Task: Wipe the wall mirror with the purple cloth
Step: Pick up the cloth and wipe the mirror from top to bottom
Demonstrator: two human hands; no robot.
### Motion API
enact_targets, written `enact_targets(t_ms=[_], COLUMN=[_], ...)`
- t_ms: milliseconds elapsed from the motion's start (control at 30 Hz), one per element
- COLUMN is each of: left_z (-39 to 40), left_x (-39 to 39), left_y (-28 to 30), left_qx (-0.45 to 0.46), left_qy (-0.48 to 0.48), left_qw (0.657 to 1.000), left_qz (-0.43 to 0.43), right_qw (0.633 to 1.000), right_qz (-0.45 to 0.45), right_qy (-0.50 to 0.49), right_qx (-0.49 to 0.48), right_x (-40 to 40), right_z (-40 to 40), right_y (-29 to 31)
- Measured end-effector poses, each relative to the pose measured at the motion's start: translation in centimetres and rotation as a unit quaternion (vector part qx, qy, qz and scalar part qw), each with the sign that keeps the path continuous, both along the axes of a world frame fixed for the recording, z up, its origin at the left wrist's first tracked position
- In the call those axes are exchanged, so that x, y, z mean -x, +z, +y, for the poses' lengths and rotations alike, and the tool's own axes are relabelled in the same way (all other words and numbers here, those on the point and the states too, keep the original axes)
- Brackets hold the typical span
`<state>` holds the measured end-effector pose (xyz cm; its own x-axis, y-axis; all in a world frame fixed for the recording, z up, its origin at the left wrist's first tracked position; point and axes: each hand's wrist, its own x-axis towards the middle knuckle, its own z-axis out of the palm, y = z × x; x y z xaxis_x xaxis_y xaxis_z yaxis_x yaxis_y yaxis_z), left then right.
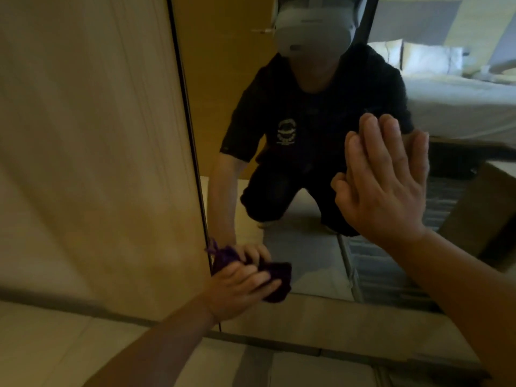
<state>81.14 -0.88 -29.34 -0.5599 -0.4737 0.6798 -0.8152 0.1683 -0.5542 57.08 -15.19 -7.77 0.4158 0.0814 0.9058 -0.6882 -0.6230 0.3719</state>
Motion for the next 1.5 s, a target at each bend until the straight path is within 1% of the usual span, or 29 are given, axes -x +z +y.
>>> enact_targets(t_ms=[67,100,167,233,300,400,467,533,567,633,700,767,833,867,967,1067,1100,1200,1233,1333,1367,1433,1500], left_z=[0.8,1.2,1.5,1.7,1.2,-0.4,-1.6,-2.9,-3.6,-5.1,-6.5,-7.3,-7.4,-7.2,-6.0,-4.7,-4.5,-4.7,-4.5,-2.7,-2.4,-2.1,-2.7], left_x=[0.2,0.4,0.7,1.3,2.0,3.1,3.9,4.9,5.6,7.1,8.0,8.3,8.8,8.9,9.2,9.0,8.9,9.0,8.8,7.9,7.9,8.8,10.4], left_y=[-3.3,-4.0,-4.2,-2.4,1.7,11.1,18.3,24.4,26.3,27.3,25.9,24.2,22.6,21.4,14.4,6.6,4.9,2.1,1.0,-2.4,-3.0,-2.0,2.0], left_qx=[-0.055,-0.073,-0.092,-0.1,-0.052,0.069,0.151,0.215,0.232,0.236,0.237,0.251,0.254,0.244,0.165,0.067,0.046,0.025,0.003,-0.103,-0.12,-0.126,-0.08], left_qy=[0.013,0.016,0.015,0.011,0.009,-0.012,-0.028,-0.037,-0.042,-0.037,-0.014,0.0,-0.003,-0.006,-0.021,-0.026,-0.023,-0.029,-0.029,-0.017,-0.011,-0.007,-0.022], left_qw=[0.998,0.997,0.995,0.993,0.993,0.984,0.975,0.965,0.961,0.963,0.966,0.962,0.959,0.962,0.984,0.997,0.999,0.999,0.999,0.994,0.992,0.992,0.991], left_qz=[0.013,0.027,0.045,0.058,0.102,0.163,0.163,0.146,0.142,0.124,0.102,0.111,0.125,0.118,0.063,0.0,-0.004,0.026,0.014,-0.039,-0.033,0.026,0.107], right_qw=[1.0,1.0,1.0,1.0,1.0,0.997,0.989,0.985,0.986,0.989,0.988,0.989,0.994,0.995,0.997,0.996,0.997,0.998,0.998,0.998,0.998,0.998,0.997], right_qz=[0.002,0.003,0.004,0.007,0.016,0.044,0.059,0.04,0.023,0.0,0.004,0.013,0.007,-0.001,-0.033,-0.03,-0.029,-0.031,-0.032,-0.042,-0.042,-0.038,-0.035], right_qy=[0.004,0.003,-0.001,-0.003,-0.006,0.018,0.063,0.095,0.091,0.053,0.006,-0.017,-0.008,-0.001,0.007,0.011,0.014,0.009,0.005,-0.008,-0.012,-0.013,-0.02], right_qx=[0.003,0.004,-0.003,-0.013,-0.025,-0.066,-0.116,-0.139,-0.139,-0.14,-0.157,-0.146,-0.108,-0.095,-0.073,-0.079,-0.075,-0.051,-0.049,-0.046,-0.043,-0.05,-0.063], right_x=[0.0,0.0,0.0,0.1,0.3,0.9,2.0,4.1,5.4,8.1,9.8,10.2,9.6,9.2,8.7,8.9,8.9,8.8,8.8,8.7,8.7,8.5,8.5], right_z=[-0.1,-0.1,0.0,0.1,0.4,1.0,1.7,2.2,2.1,1.0,-0.6,-1.9,-2.8,-3.0,-3.4,-3.6,-3.8,-4.4,-4.5,-4.4,-4.3,-4.0,-3.7], right_y=[0.0,0.0,0.1,0.1,0.3,0.8,1.5,2.0,2.0,1.6,0.5,-0.6,-1.3,-1.4,-1.8,-2.0,-2.1,-2.1,-2.1,-2.1,-2.0,-1.8,-1.4])
